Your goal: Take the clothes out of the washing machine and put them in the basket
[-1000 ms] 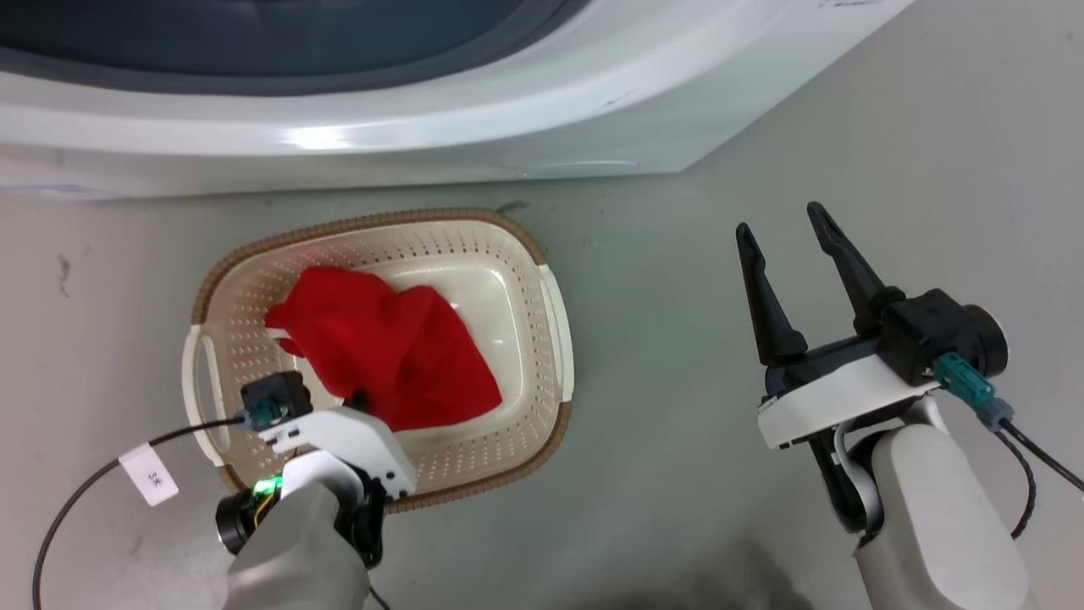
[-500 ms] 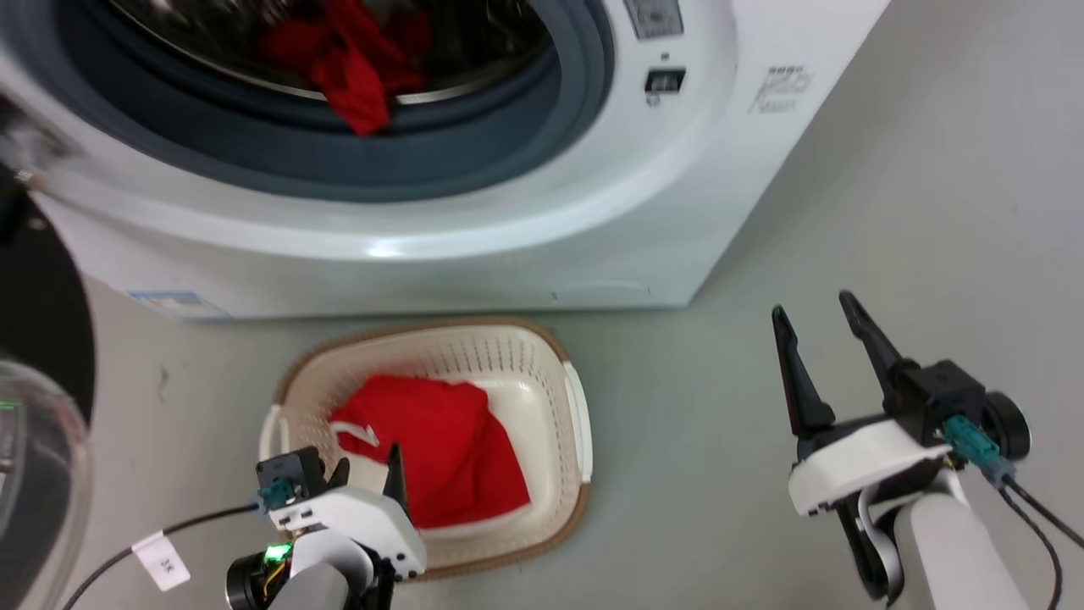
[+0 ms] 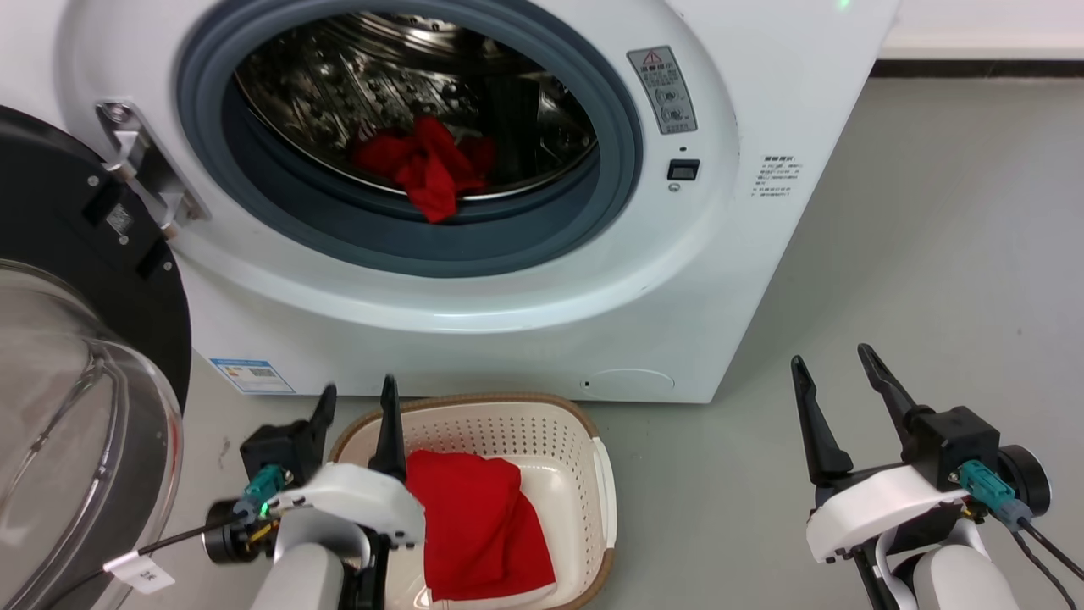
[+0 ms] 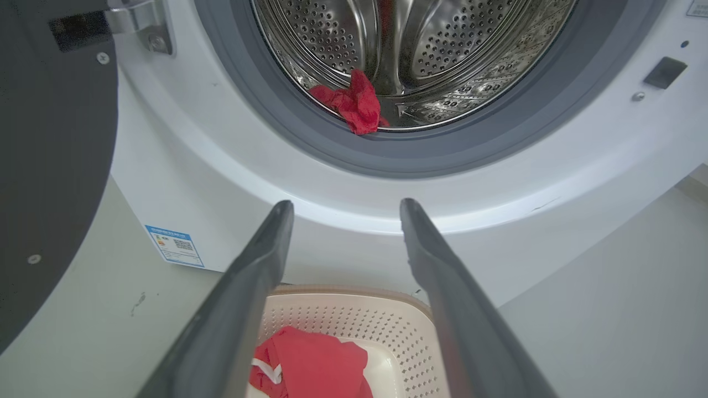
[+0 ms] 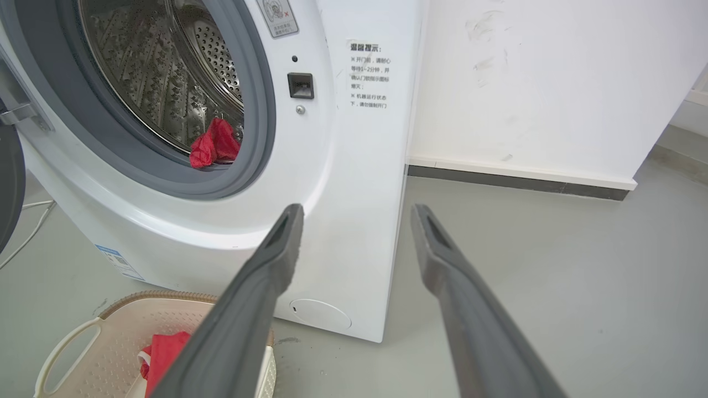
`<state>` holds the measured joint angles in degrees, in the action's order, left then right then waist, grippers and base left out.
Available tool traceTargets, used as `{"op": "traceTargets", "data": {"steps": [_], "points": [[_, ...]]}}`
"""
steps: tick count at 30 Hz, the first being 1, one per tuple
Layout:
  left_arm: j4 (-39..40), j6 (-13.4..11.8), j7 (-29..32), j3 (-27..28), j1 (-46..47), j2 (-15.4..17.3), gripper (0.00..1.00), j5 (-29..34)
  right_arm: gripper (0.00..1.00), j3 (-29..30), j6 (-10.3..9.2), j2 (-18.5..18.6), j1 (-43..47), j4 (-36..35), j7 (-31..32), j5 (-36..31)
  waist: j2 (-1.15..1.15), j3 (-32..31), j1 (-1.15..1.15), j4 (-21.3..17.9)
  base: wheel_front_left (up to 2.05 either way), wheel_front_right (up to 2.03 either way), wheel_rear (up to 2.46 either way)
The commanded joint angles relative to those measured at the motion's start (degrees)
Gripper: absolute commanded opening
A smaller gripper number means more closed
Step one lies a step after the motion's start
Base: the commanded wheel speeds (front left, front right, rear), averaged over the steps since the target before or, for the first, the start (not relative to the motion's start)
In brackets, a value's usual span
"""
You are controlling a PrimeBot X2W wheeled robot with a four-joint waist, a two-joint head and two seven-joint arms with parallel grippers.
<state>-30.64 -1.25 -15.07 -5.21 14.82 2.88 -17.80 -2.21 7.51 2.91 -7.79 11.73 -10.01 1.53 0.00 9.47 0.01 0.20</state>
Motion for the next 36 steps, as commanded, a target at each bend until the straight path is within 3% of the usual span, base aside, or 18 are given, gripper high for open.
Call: {"op": "traceTargets", "data": {"steps": [1,7,12,26,36], "points": [[1.58,-0.05,-0.14,0.13,-0.43,-0.01,1.0,0.72,1.0,0.06,-0.04,-0.06,0.84,-0.63,0.27,0.15,0.0,-0.73,-0.01,0.3,0.0,0.0,0.0],[7.01,-0.26,-0.14,-0.24,2.67,-0.02,1.0,3.75,1.0,-0.12,-0.04,-0.06,1.8,-2.68,1.29,0.41,0.0,-1.42,-0.01,0.57,0.0,0.0,0.0],[4.93,0.34,-0.14,0.37,8.34,0.21,1.0,5.59,1.0,-1.2,-0.04,-0.06,1.32,-4.42,1.79,0.86,0.0,-0.69,-0.01,-0.17,0.0,0.0,0.0],[-17.13,2.32,1.6,-0.64,32.63,5.57,1.0,9.2,1.0,-3.59,-0.04,-0.06,-1.92,-4.82,0.7,3.3,0.0,6.56,-0.01,-5.66,0.0,0.0,0.0],[-30.41,3.99,11.16,-3.2,50.43,10.96,1.0,11.55,1.0,-6.81,-0.04,-0.06,-7.25,-2.75,-1.7,5.15,0.0,15.13,-0.01,-10.29,0.0,0.0,0.0]]}}
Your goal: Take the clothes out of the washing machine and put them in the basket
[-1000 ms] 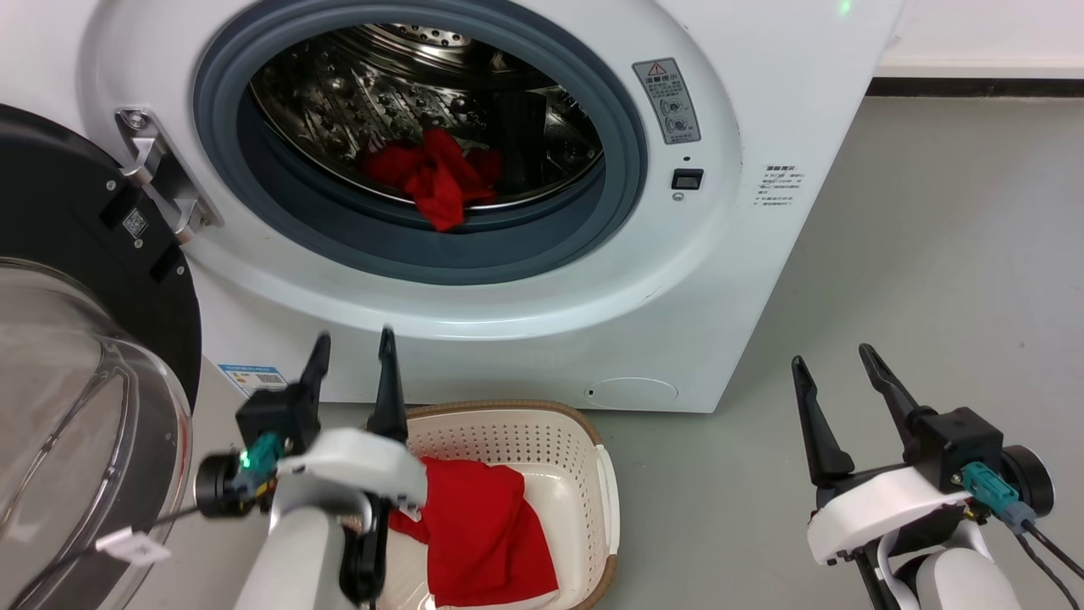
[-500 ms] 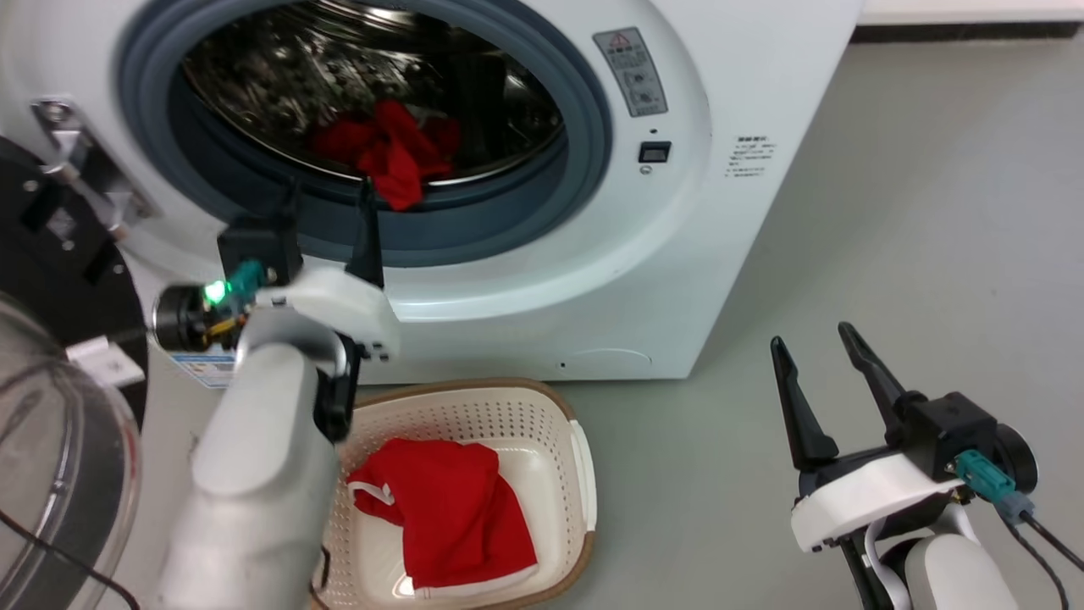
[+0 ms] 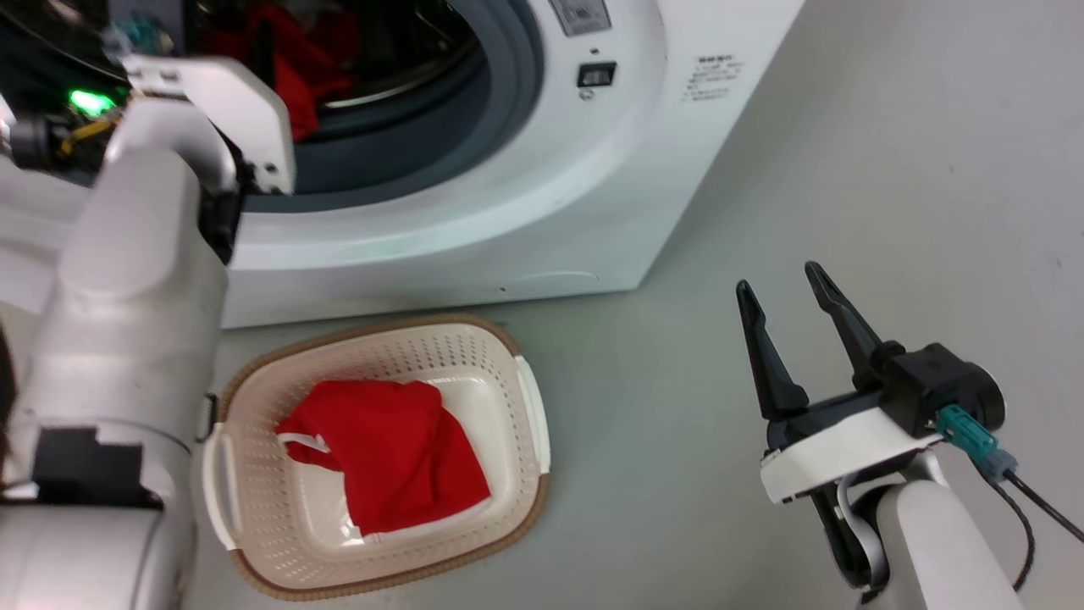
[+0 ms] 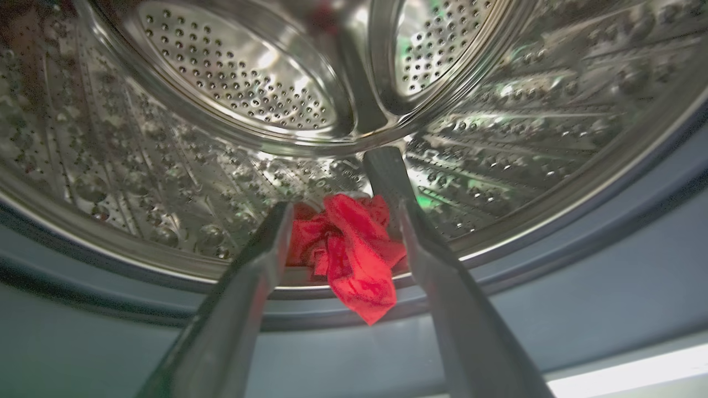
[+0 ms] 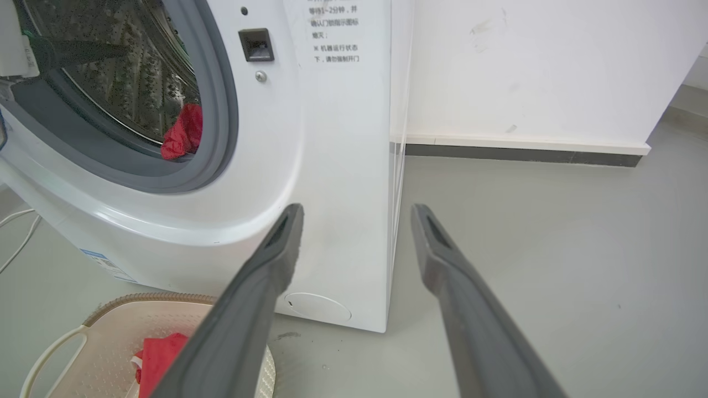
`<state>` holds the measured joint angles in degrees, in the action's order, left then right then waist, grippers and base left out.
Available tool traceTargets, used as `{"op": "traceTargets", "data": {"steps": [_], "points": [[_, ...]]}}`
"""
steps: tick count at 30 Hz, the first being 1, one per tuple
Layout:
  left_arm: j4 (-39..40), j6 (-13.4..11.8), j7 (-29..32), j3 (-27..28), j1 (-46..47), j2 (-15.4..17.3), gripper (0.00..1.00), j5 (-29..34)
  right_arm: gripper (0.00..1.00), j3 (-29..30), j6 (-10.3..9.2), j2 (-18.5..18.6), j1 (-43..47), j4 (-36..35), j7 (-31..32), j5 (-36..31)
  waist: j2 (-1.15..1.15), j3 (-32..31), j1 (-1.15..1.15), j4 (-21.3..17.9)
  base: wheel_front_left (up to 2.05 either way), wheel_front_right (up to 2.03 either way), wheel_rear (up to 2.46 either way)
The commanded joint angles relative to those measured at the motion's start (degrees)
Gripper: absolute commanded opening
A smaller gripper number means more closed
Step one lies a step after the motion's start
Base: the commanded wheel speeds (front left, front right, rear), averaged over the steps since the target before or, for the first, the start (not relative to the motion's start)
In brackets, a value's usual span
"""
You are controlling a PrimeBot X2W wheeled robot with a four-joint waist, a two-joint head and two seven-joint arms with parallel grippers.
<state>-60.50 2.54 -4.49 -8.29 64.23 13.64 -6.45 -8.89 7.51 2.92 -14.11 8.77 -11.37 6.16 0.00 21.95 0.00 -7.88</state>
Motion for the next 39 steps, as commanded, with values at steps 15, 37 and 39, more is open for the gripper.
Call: {"op": "traceTargets", "data": {"steps": [15,37,39], "points": [[-11.77,1.57,26.72,-4.53,17.67,6.92,1.0,3.32,1.0,-4.28,-0.04,-0.1,-7.5,5.08,-3.54,4.31,0.0,12.2,0.0,-9.5,0.0,0.0,0.0],[-7.68,-5.99,28.28,-4.86,15.88,8.11,0.0,1.87,1.0,-5.48,-0.04,-0.08,-8.25,6.66,-3.83,6.06,0.0,11.77,0.0,-9.64,0.0,0.0,0.0],[-6.25,-6.66,24.2,-5.03,15.03,8.25,0.0,1.96,1.0,-5.28,-0.04,-0.08,-7.95,7.08,-3.84,5.71,0.0,10.88,0.0,-9.3,0.0,0.0,0.0]]}}
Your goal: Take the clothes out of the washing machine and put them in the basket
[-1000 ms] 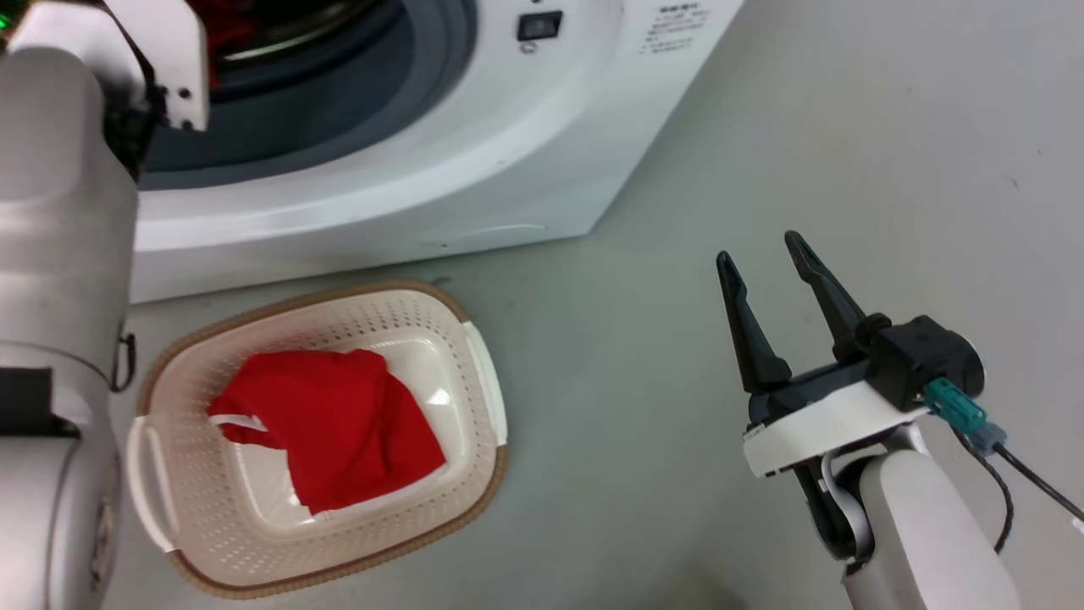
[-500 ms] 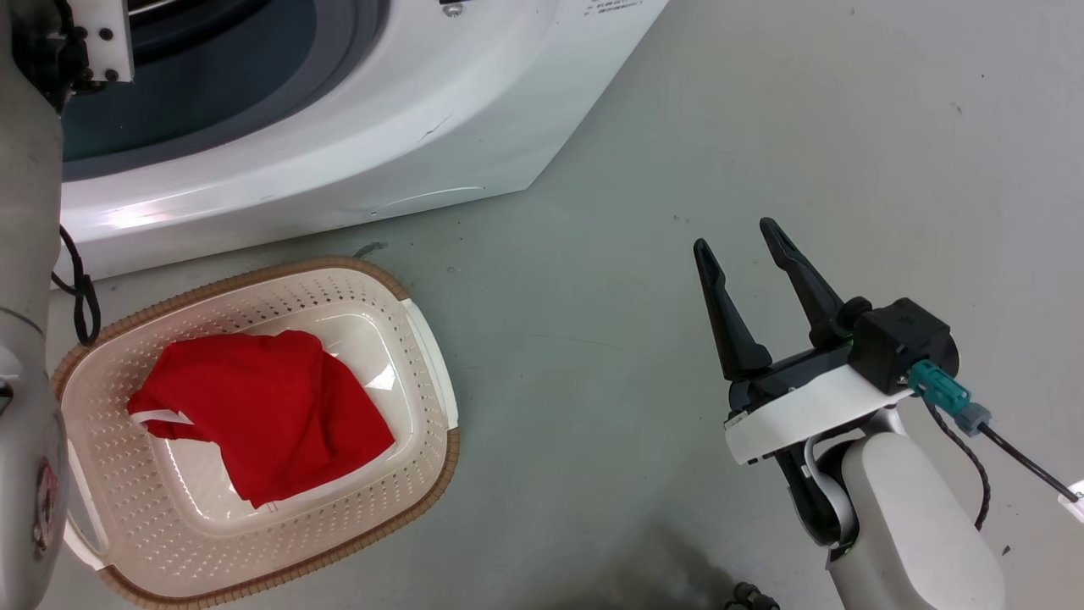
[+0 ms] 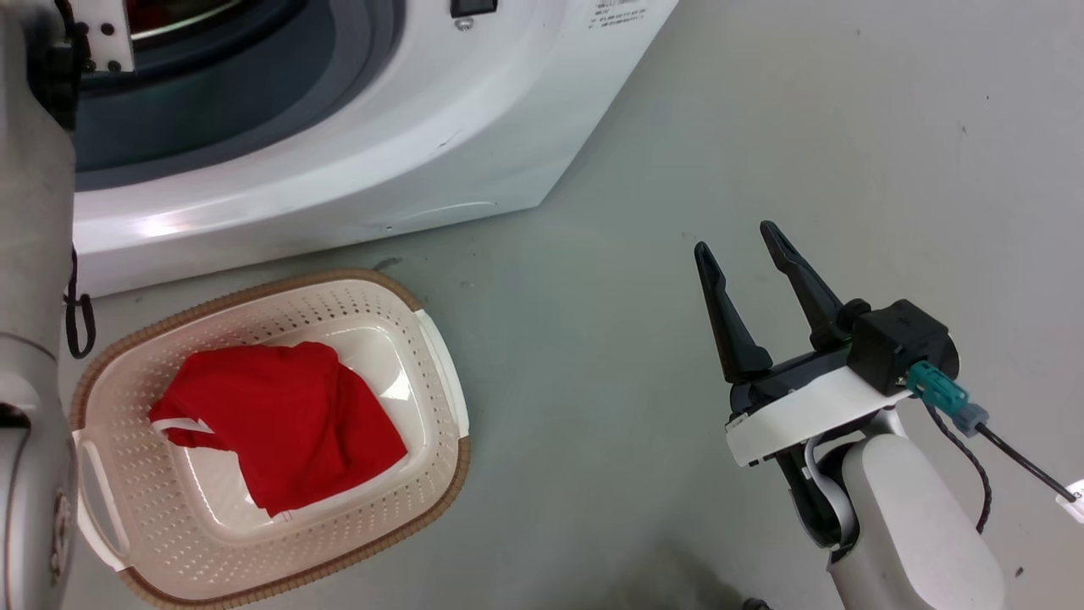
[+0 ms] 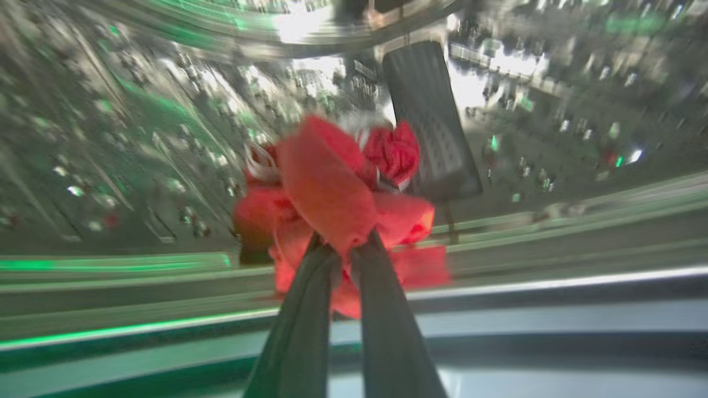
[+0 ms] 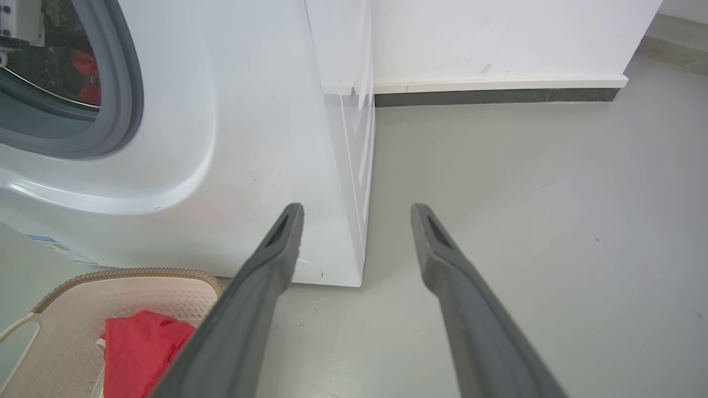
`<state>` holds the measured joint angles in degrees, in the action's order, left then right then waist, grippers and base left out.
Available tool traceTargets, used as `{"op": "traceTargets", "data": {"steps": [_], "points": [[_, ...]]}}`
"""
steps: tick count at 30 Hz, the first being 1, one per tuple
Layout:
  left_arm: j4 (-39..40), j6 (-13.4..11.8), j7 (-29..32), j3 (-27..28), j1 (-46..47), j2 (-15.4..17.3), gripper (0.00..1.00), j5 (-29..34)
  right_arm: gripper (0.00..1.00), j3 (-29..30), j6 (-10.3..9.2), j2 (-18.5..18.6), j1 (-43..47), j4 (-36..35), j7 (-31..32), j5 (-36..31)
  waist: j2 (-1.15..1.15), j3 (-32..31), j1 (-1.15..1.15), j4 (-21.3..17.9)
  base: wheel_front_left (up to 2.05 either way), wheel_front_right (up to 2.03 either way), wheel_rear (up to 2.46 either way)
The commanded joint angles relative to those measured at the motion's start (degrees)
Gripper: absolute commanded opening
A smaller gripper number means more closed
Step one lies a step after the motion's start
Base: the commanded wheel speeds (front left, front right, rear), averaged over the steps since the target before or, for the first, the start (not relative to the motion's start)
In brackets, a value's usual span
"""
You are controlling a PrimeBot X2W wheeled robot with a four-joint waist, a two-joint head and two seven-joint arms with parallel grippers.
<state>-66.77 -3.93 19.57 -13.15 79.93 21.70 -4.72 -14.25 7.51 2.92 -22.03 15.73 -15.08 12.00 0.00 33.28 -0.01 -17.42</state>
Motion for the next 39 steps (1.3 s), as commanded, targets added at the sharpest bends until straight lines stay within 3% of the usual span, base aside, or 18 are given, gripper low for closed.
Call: {"op": "traceTargets", "data": {"steps": [1,7,16,25,39], "points": [[0.84,-0.47,-2.36,0.0,-1.27,0.2,0.0,-0.06,1.0,0.18,-0.04,-0.08,0.17,0.36,-0.11,-0.33,0.0,-1.03,0.01,0.43,0.0,0.0,0.0],[2.86,-1.21,-16.28,1.74,-6.8,-1.39,0.0,-2.75,1.0,1.27,-0.04,-0.06,1.82,1.62,-0.12,-1.82,0.0,-6.86,0.01,1.96,0.0,0.0,0.0],[1.17,1.43,-31.75,4.09,-16.35,-5.65,0.0,-7.6,1.0,4.03,-0.04,-0.05,6.99,2.46,1.24,-4.2,0.0,-18.41,0.01,4.82,0.0,0.0,0.0],[4.57,4.26,-34.76,4.88,-23.01,-8.33,0.0,-9.79,1.0,6.49,-0.04,-0.06,12.59,-0.56,4.42,-5.07,0.0,-25.29,0.01,7.31,0.0,0.0,0.0],[28.29,5.59,-34.84,7.56,-36.71,-10.68,0.0,-10.25,1.0,8.69,-0.04,-0.07,18.8,-5.05,7.77,-4.73,0.0,-31.57,0.01,10.13,0.0,0.0,0.0]]}}
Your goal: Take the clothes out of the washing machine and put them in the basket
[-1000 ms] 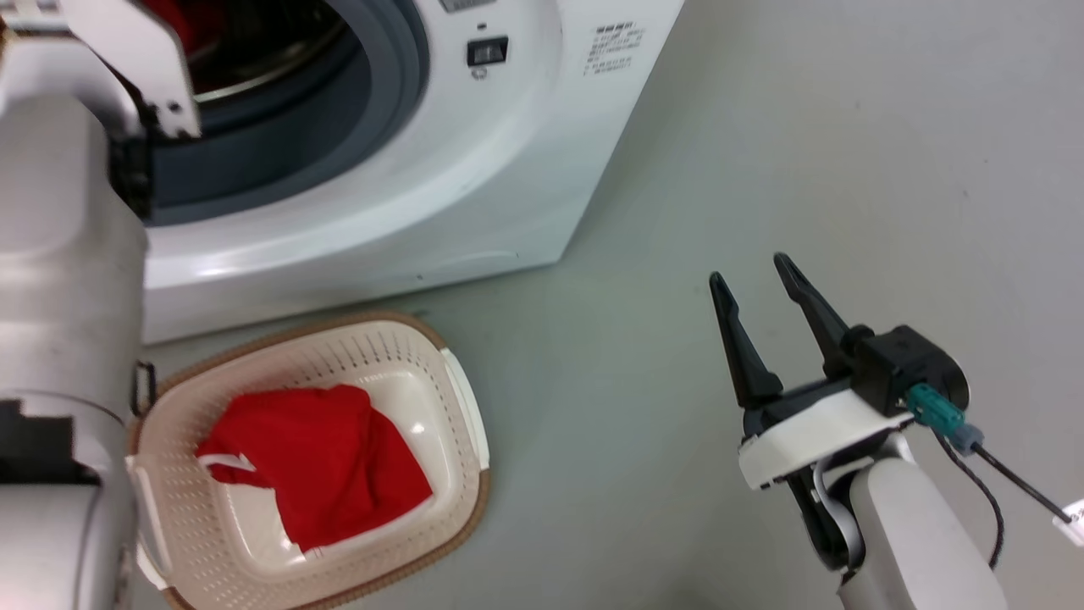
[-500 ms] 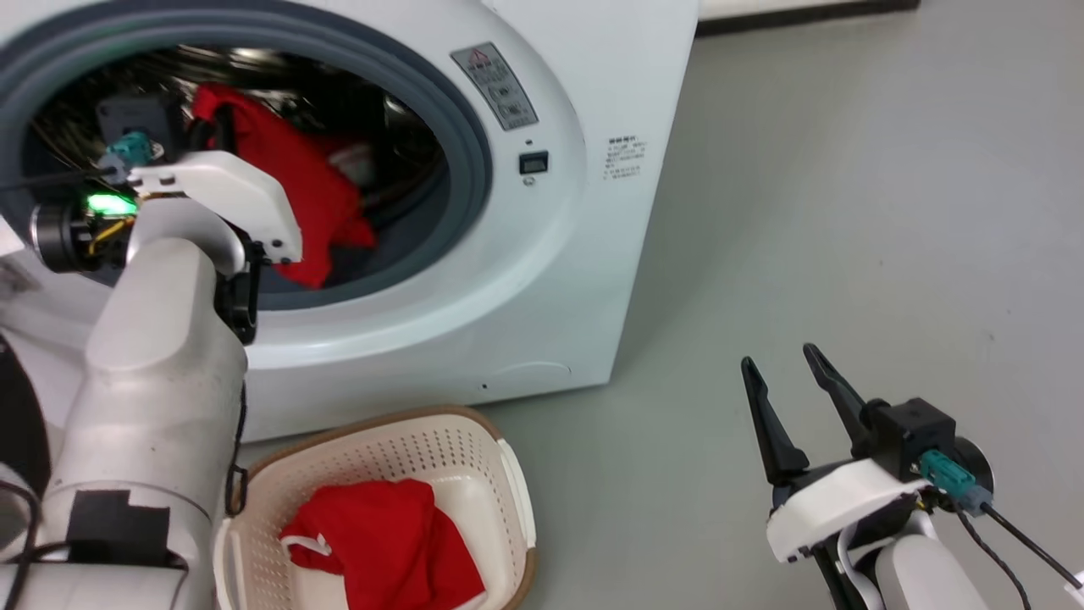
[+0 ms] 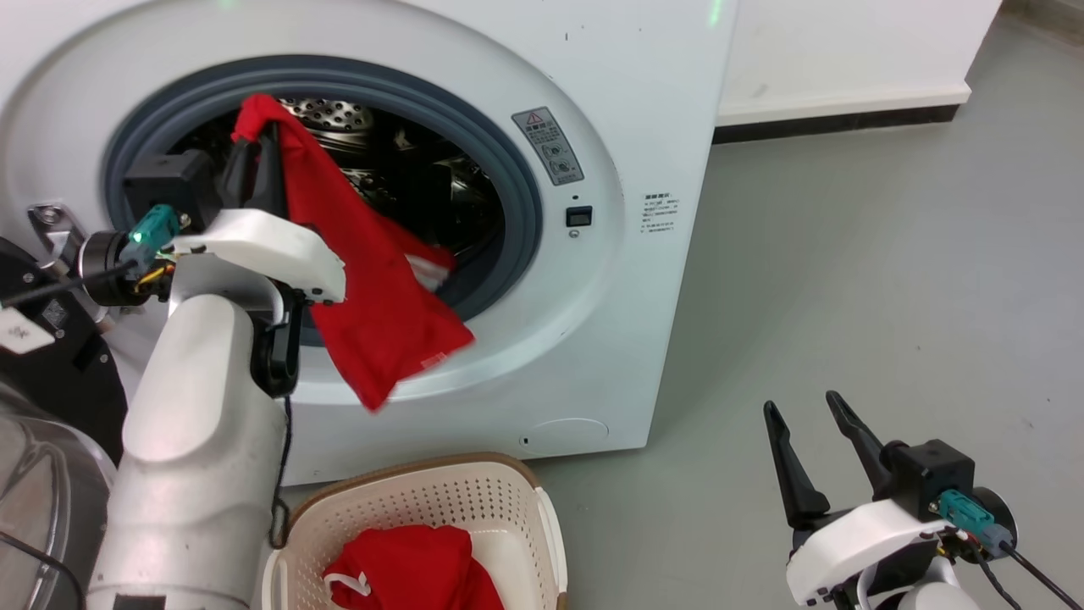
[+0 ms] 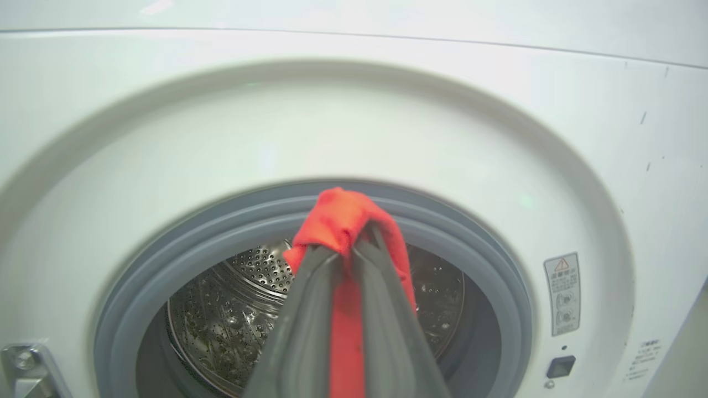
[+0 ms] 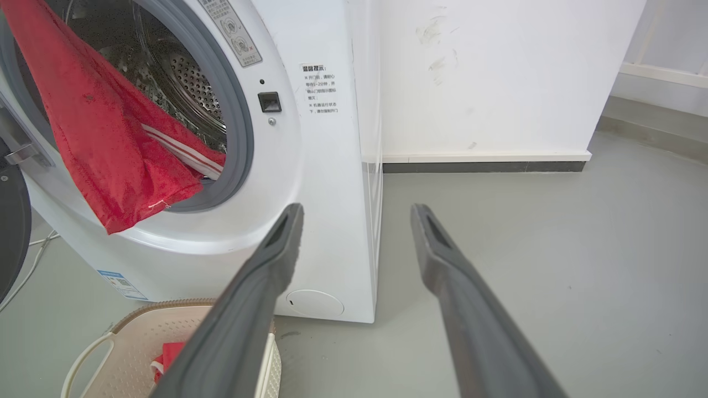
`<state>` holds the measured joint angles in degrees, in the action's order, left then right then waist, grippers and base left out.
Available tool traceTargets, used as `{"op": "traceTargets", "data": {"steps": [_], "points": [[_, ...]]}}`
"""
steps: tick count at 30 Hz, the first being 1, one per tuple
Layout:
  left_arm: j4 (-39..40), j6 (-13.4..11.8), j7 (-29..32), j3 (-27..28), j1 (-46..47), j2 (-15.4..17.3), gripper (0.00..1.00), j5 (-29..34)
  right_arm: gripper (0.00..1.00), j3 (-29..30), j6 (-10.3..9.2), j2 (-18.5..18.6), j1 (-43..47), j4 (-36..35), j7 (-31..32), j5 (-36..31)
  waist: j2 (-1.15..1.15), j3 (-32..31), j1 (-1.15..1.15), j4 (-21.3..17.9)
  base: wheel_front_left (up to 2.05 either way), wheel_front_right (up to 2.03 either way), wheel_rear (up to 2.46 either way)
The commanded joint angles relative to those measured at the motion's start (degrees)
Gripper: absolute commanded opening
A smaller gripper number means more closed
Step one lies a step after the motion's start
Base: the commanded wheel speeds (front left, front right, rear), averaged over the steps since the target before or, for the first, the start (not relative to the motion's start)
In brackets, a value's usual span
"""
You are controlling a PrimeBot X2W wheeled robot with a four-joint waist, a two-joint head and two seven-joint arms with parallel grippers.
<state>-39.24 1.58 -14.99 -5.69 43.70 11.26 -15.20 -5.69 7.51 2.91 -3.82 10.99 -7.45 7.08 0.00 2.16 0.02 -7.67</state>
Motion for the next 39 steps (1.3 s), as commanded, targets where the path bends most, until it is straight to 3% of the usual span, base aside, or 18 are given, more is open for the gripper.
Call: {"op": "traceTargets", "data": {"steps": [1,11,18,23,30,34,39], "points": [[3.02,-0.15,-0.29,0.48,-1.31,-0.38,0.0,0.17,1.0,0.23,-0.04,-0.04,0.91,-0.58,0.24,0.27,0.0,-0.58,-0.02,0.54,0.0,0.0,0.0],[28.81,-1.92,-0.21,1.32,-10.23,-2.15,0.0,1.02,1.0,0.65,-0.04,-0.05,2.47,-2.57,1.41,0.41,0.0,-1.71,-0.02,1.63,0.0,0.0,0.0],[47.64,-4.27,3.27,0.95,-18.44,-2.09,0.0,1.49,1.0,0.92,-0.04,-0.05,3.2,-3.24,1.67,0.42,0.0,-2.13,-0.02,2.48,0.0,0.0,0.0],[56.18,-5.84,5.89,0.07,-26.07,-2.17,0.0,2.14,1.0,0.78,-0.04,-0.06,3.7,-3.57,2.09,0.05,0.0,-2.17,-0.02,3.55,0.0,0.0,0.0],[53.69,-7.55,7.45,-0.78,-35.56,-3.72,0.0,0.67,1.0,0.05,-0.04,-0.04,3.14,-4.07,2.14,0.35,0.0,-0.7,-0.02,4.69,0.0,0.0,0.0],[45.92,-7.99,4.98,-0.4,-40.01,-5.66,0.0,-2.94,1.0,-0.85,-0.03,-0.06,2.2,-3.92,2.01,0.56,0.0,1.19,-0.02,5.09,0.0,0.0,0.0],[33.82,-6.57,1.81,-1.48,-40.07,-7.11,0.0,-5.86,1.0,-1.58,-0.03,-0.05,0.5,-4.0,1.68,0.62,0.0,4.86,-0.02,5.16,0.0,0.0,0.0]]}}
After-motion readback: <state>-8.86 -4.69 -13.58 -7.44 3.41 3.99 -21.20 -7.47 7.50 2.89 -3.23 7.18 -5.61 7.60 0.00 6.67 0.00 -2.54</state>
